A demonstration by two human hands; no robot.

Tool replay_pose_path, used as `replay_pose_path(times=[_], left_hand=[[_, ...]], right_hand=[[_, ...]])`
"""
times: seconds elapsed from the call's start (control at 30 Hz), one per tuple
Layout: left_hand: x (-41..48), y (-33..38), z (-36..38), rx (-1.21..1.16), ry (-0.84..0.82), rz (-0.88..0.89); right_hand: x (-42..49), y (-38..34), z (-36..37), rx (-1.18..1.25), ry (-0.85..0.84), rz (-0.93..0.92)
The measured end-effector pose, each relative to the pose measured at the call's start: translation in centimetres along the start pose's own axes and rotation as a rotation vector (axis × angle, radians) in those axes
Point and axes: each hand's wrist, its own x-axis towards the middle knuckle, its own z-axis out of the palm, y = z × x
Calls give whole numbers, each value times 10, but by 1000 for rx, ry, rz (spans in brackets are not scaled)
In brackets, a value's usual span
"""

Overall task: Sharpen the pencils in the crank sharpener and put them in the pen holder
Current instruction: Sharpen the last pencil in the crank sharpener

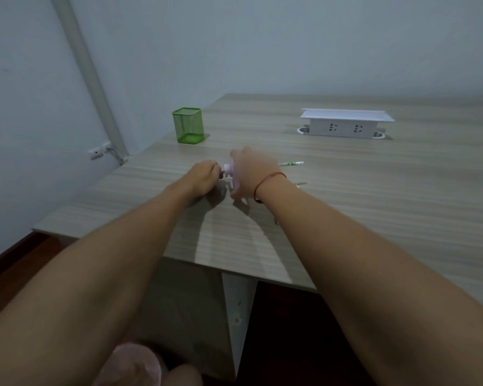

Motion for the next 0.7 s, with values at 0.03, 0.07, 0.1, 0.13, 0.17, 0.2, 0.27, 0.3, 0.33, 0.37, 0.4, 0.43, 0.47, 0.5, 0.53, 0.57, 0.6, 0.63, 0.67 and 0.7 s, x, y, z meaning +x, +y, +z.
replay_pose_path(times=[0.03,0.07,0.1,0.13,0.17,0.2,0.27,0.3,0.33,0.37,0.4,0.43,0.47,0.5,0.53,0.57,0.6,0.63,0.67,0.7], left_hand=[[-1,0,4,-59,12,-36],[0,1,7,-103,15,-66],[2,2,9,-130,11,-100],[4,5,10,-150,3,-138],[8,7,9,-171,6,-176],[10,8,9,-197,5,-226],[13,8,10,-255,-6,-309],[15,9,11,-273,5,-327],[17,11,10,-290,34,-331],[17,18,5,-272,69,-307],[20,26,-4,-238,107,-254],[21,34,-15,-186,123,-181],[21,41,-26,-121,111,-112],[18,45,-37,-58,98,-52],[13,46,-43,22,95,2],[4,46,-44,81,112,41],[-4,44,-42,146,132,82],[-17,43,-39,200,157,117],[-28,42,-34,253,171,149],[-40,42,-31,291,172,182]], right_hand=[[-1,0,1,1,5,-1],[-2,-1,1,2,11,-2],[-3,-1,2,1,16,-3],[-3,-1,2,-2,17,-6],[-2,-1,2,-9,16,-9],[-2,0,2,-17,12,-12],[-1,-1,1,-24,7,-10],[0,-2,1,-29,-1,-7],[0,-2,1,-37,-12,-3],[1,-3,1,-41,-24,3],[1,-3,0,-40,-33,14],[1,-2,-1,-30,-42,30],[1,-3,-3,-19,-53,46],[2,-4,-5,-12,-61,55],[3,-6,-6,-7,-67,61],[3,-6,-6,-5,-75,65],[4,-7,-5,-7,-77,68],[5,-7,-5,-6,-76,73],[5,-8,-4,-2,-73,75],[5,-8,-4,7,-68,74]])
